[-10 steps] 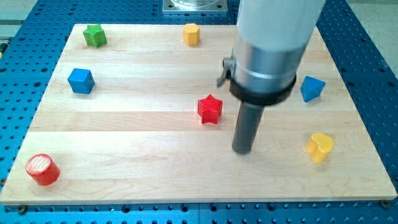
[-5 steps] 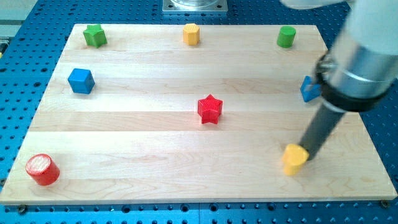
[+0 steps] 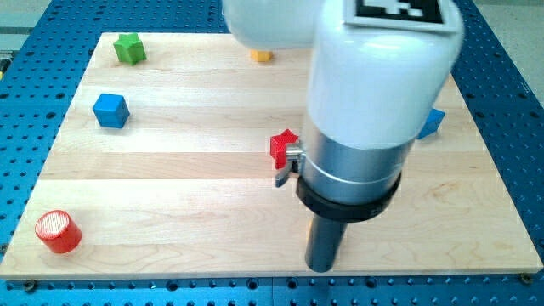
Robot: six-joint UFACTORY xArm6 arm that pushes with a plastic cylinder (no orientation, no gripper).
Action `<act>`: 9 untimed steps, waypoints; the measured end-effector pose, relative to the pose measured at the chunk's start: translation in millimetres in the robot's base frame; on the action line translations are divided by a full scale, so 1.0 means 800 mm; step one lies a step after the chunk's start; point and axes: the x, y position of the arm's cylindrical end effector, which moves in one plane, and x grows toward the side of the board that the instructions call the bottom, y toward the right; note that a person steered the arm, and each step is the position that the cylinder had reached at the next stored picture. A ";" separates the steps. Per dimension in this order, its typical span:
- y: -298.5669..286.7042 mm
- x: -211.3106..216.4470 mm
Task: Slide the red star towards the bottom right corner of the board
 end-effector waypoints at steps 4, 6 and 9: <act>-0.076 -0.047; 0.065 -0.064; 0.060 -0.162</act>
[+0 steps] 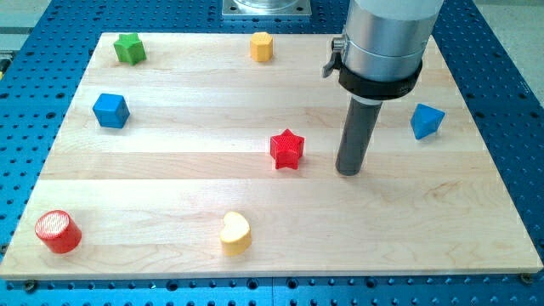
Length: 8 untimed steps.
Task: Slide the red star towards the bottom right corner of the board
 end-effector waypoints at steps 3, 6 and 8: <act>-0.079 -0.046; -0.248 -0.078; -0.099 -0.026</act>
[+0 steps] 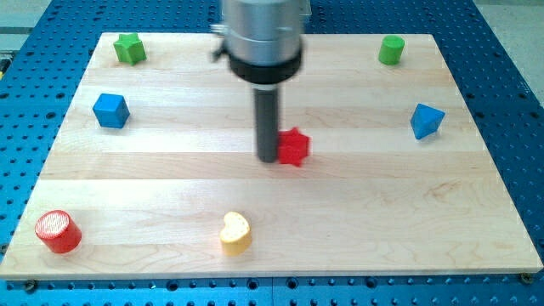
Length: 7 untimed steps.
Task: Slide the red star towards the bottom right corner of the board
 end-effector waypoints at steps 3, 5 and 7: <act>0.094 -0.058; 0.125 0.068; 0.140 -0.016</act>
